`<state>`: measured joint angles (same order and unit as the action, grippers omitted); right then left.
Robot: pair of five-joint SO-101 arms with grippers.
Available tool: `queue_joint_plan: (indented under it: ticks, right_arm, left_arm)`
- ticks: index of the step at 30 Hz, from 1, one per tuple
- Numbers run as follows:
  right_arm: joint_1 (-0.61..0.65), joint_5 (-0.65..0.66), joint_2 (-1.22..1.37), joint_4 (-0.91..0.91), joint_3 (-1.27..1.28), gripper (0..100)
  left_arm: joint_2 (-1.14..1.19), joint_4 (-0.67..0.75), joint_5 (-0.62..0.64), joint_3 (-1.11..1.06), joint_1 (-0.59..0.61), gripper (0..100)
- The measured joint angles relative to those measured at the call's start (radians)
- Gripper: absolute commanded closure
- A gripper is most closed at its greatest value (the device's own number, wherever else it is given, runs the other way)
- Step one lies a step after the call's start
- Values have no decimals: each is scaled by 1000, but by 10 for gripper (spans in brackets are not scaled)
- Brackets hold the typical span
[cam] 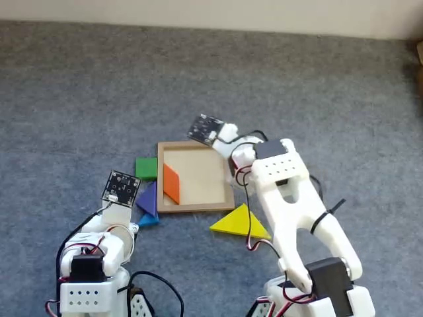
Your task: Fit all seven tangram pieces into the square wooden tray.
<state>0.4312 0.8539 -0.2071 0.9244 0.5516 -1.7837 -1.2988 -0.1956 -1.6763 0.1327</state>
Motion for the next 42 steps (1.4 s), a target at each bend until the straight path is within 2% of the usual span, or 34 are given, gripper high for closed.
queue_joint_plan:
  ticks: [5, 10, 22, 28, 33, 38, 42]
  right_arm:
    - [58, 0, 6, -83, 0, 783]
    - [114, 2, 129, -107, 0, 783]
    - [166, 3, 327, -158, -140, 782]
    - [210, 112, 376, -158, -181, 779]
    - [221, 129, 393, -158, -181, 776]
    - [224, 129, 393, -158, -181, 671]
    - [224, 80, 393, -158, -181, 646]
  left_arm:
    - [0, 0, 0, 0, 0, 993]
    - [0, 0, 0, 0, 0, 993]
    - [0, 0, 0, 0, 0, 993]
    - [0, 0, 0, 0, 0, 993]
    - [0, 0, 0, 0, 0, 993]
    - [0, 0, 0, 0, 0, 993]
    - [0, 0, 0, 0, 0, 993]
